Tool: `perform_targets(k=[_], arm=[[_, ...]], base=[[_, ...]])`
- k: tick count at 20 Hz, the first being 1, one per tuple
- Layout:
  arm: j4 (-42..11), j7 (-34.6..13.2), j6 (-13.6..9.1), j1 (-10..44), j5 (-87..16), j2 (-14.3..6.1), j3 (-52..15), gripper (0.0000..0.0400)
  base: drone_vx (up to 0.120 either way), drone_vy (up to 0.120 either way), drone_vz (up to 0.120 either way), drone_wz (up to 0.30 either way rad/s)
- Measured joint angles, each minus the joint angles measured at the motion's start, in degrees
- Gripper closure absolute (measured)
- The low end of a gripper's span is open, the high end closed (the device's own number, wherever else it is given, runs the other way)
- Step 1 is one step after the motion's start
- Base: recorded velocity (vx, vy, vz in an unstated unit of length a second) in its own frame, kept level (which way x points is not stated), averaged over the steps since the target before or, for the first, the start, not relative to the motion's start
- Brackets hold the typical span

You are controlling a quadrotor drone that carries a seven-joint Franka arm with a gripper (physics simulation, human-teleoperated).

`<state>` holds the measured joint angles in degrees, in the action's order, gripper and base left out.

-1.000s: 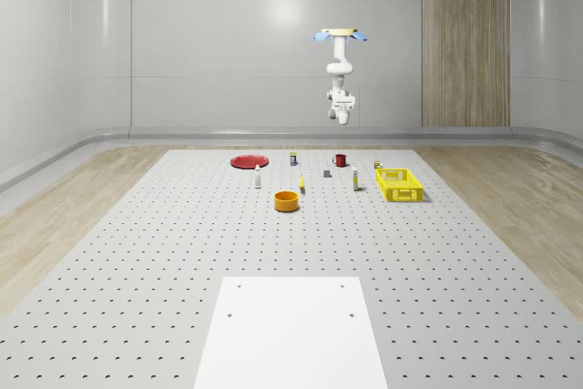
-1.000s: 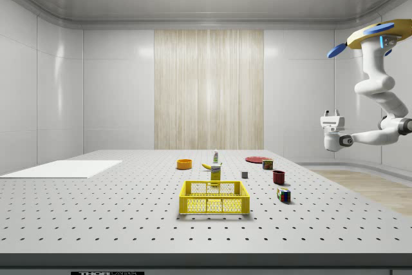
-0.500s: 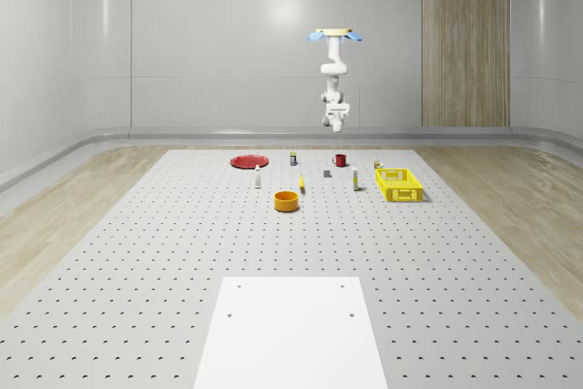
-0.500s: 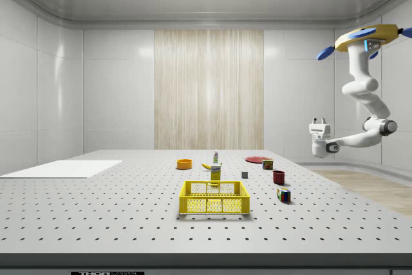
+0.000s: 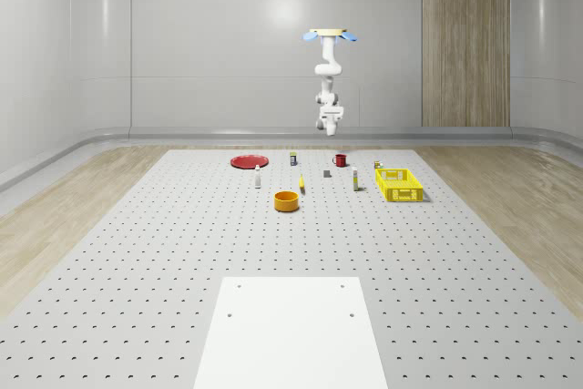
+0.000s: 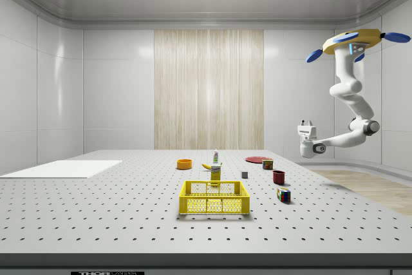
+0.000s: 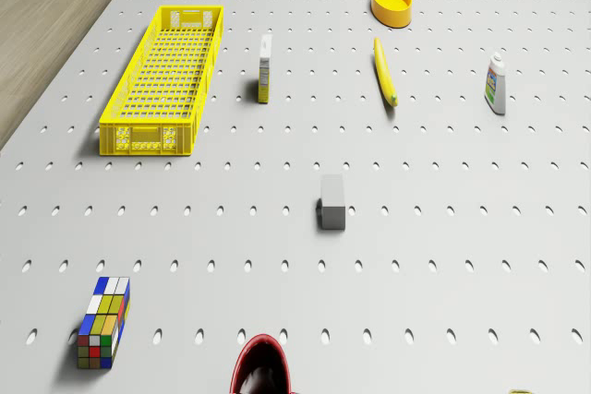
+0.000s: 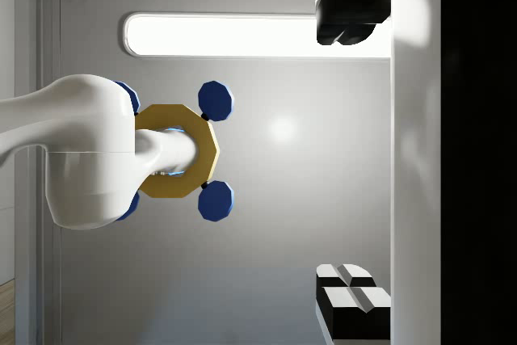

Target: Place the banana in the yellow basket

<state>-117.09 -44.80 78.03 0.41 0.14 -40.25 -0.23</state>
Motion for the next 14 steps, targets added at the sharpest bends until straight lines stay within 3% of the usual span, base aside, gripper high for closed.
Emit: perform_targets(k=[14], arm=[[-0.1,0.0,0.5,0.1,0.0,-0.3,-0.1,0.0000]], base=[[0.120,-0.120,0.000,0.000]])
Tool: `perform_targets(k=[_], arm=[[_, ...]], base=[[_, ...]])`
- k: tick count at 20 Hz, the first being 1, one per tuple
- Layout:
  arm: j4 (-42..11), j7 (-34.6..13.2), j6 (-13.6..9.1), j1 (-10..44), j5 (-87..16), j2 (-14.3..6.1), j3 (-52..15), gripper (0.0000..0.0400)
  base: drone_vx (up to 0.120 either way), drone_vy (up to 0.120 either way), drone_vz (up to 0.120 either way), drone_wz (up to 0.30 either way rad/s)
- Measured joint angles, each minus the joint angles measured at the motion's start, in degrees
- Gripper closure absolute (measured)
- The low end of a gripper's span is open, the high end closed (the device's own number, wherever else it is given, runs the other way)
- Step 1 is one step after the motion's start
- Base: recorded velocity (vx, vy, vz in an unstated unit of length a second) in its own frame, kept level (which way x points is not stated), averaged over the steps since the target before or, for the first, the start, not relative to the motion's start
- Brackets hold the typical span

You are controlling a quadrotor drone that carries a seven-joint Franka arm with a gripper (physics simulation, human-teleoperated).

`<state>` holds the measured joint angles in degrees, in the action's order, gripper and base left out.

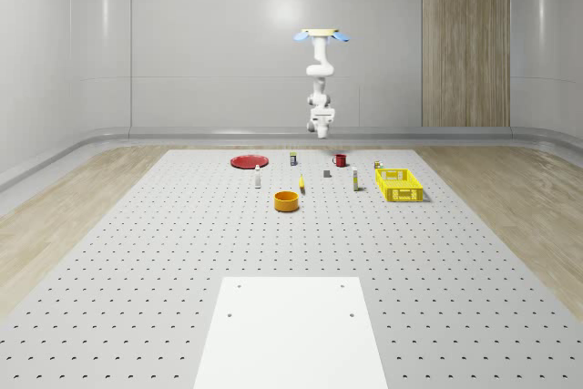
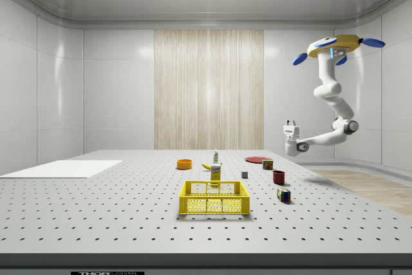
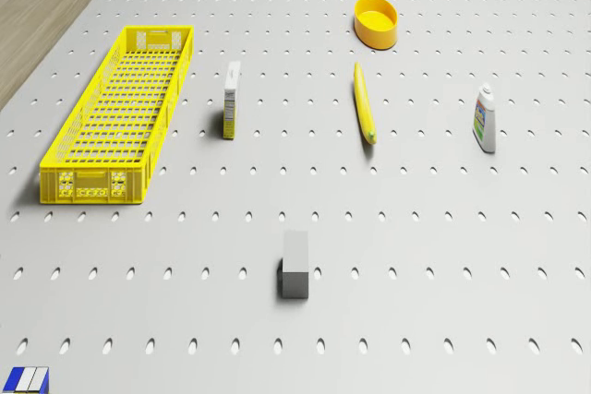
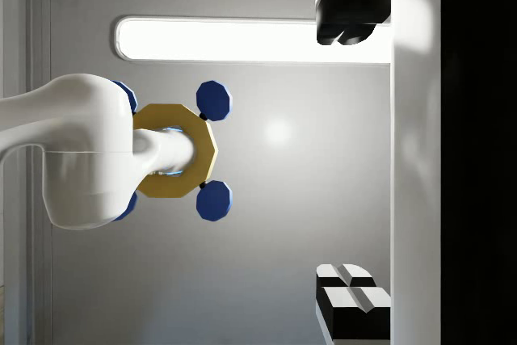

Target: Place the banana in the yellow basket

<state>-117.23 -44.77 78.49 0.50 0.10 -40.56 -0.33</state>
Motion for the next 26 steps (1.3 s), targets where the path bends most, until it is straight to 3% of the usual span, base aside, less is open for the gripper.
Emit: perform_targets(k=[17,26], arm=[[-0.5,-0.2,0.7,0.4,-1.5,-0.5,-1.1,0.0000],[-1.1,-0.9,1.2,1.6,-7.1,-0.9,-5.1,0.0000]], base=[[0.120,-0.120,0.000,0.000],[0.120,-0.120,0.000,0.000]])
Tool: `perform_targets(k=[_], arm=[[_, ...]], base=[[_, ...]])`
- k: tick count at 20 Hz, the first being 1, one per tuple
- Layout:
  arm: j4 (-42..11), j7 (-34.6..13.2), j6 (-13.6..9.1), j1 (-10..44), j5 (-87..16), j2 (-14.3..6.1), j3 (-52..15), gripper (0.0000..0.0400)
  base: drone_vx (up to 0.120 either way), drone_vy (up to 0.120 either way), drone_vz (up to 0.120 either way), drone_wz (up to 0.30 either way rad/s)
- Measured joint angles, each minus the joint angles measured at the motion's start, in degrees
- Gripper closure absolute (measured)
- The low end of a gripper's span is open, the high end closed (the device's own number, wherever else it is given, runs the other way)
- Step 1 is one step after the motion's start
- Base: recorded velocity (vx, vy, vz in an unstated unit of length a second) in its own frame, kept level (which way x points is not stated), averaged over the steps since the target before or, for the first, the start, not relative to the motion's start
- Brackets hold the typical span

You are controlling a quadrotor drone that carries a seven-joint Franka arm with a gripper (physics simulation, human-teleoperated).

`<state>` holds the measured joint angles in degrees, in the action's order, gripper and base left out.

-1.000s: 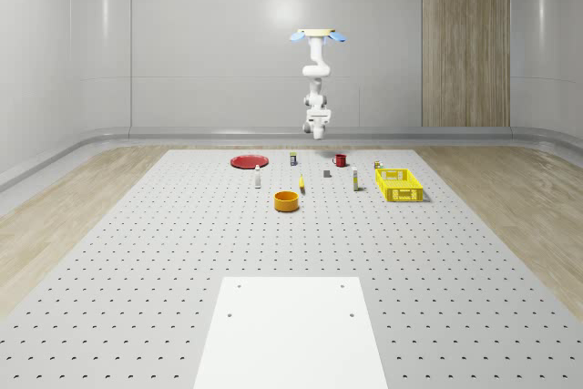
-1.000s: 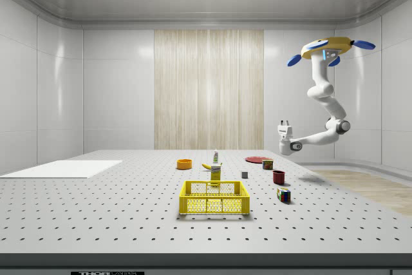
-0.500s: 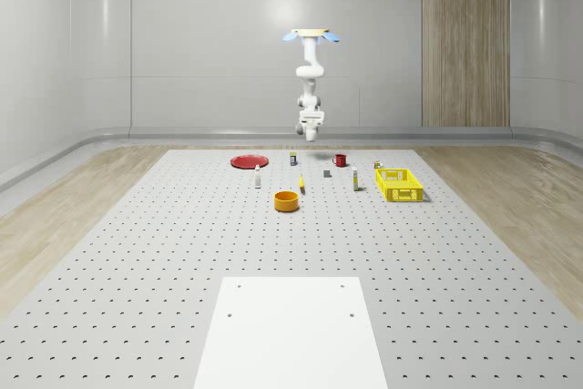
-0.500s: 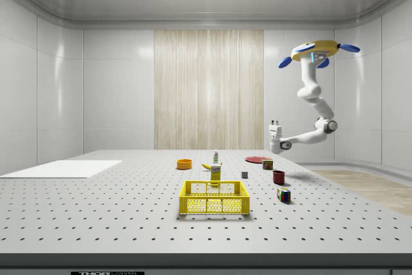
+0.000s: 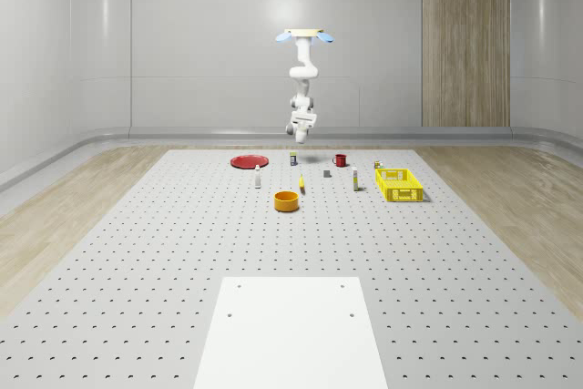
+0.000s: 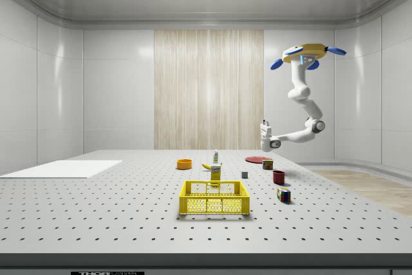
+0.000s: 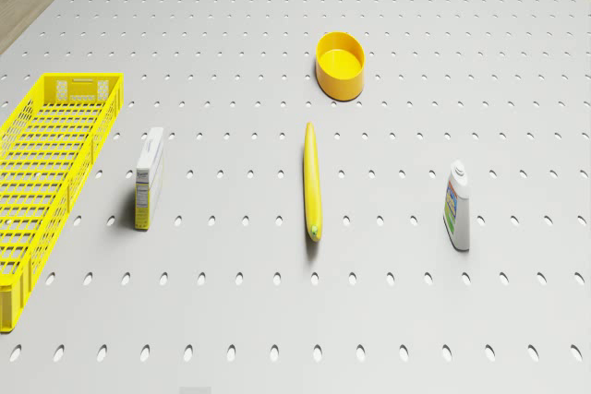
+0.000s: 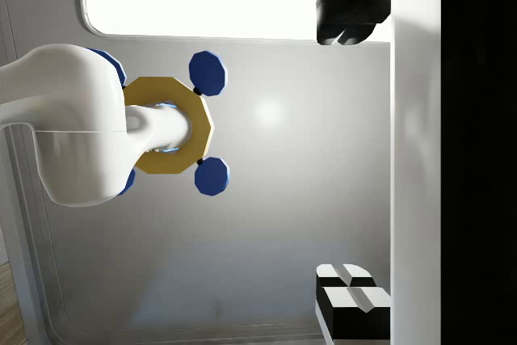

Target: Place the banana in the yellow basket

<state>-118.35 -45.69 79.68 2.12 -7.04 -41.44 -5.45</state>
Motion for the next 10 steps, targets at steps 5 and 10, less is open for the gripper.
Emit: perform_targets(k=[5,10], arm=[[-1.6,-1.3,0.4,2.1,-9.4,-0.5,-6.6,0.0000],[-8.3,-4.6,1.4,6.7,-29.0,-2.1,-19.9,0.0000]], base=[[0.120,-0.120,0.000,0.000],[0.120,-0.024,0.000,0.000]])
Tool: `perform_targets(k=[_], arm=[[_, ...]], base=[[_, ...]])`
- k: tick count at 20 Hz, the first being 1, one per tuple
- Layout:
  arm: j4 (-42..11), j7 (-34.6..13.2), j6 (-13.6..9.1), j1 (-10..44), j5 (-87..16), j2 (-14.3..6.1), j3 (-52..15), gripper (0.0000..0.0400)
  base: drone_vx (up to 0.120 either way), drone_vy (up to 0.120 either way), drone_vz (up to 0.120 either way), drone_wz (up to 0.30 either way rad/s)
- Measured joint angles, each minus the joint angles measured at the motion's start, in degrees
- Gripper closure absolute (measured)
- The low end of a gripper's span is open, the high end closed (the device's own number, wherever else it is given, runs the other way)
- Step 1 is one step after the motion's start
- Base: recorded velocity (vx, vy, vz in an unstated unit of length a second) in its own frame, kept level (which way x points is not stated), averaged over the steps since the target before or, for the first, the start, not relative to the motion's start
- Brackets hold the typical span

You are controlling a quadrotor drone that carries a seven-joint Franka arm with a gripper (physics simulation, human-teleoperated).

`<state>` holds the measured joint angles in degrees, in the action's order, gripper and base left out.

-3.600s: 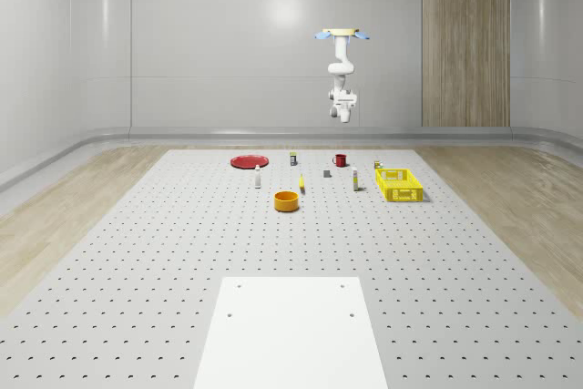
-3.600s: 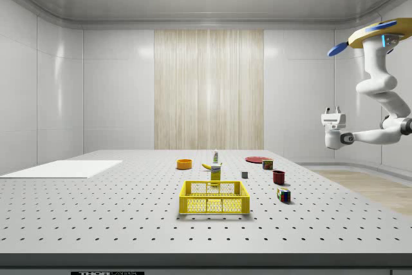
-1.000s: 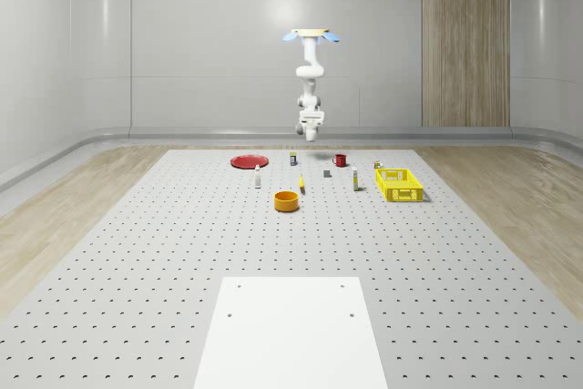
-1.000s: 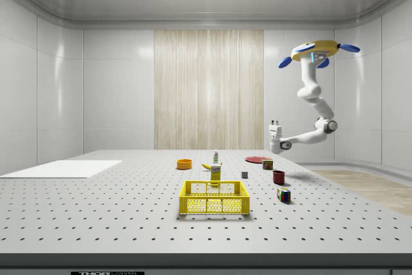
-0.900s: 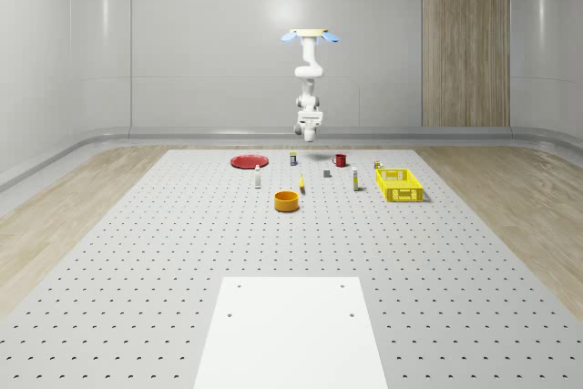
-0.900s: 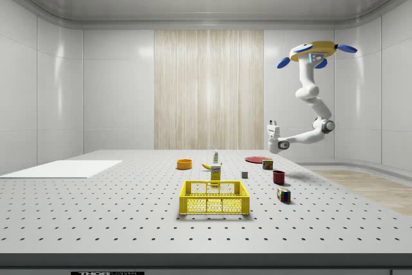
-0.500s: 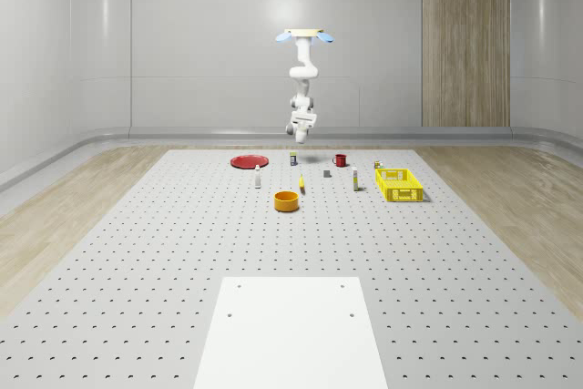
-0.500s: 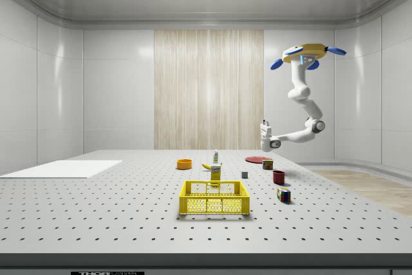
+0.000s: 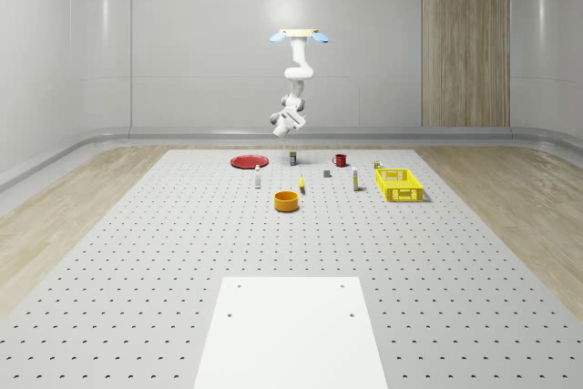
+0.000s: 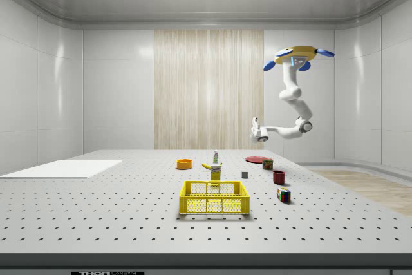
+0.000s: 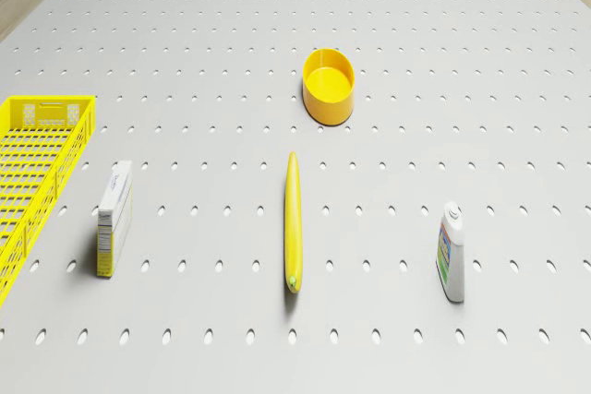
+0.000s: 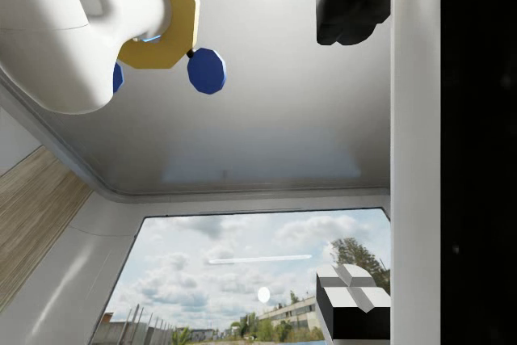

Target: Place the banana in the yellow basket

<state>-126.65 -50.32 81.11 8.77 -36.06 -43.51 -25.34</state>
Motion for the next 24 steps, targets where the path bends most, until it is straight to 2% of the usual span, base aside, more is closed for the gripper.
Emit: perform_targets(k=[4,6,9,11,14,17,20,24], arm=[[-12.7,-6.1,0.7,6.6,-24.3,-2.8,-14.5,0.0000],[-20.3,-10.7,0.1,11.4,-37.3,-4.5,-21.4,0.0000],[-29.6,-18.5,-2.8,20.2,-54.3,-6.9,-29.9,0.0000],[-33.5,-23.2,-5.6,26.4,-62.5,-8.4,-34.2,0.0000],[-36.8,-28.9,-9.4,34.6,-70.4,-10.5,-38.8,0.0000],[-38.3,-32.8,-12.1,40.6,-74.6,-12.4,-41.8,0.0000],[-38.9,-35.4,-13.6,44.6,-76.5,-14.0,-43.7,0.0000],[-39.2,-37.6,-14.3,47.8,-77.5,-15.7,-45.3,0.0000]], base=[[0.120,0.000,0.000,0.000],[0.120,0.000,0.000,0.000],[0.120,0.000,-0.093,0.000],[0.120,-0.040,-0.120,0.000],[0.120,-0.120,-0.120,0.000],[0.120,-0.053,-0.053,0.000],[0.120,0.000,0.000,0.000],[0.120,0.000,-0.110,0.000]])
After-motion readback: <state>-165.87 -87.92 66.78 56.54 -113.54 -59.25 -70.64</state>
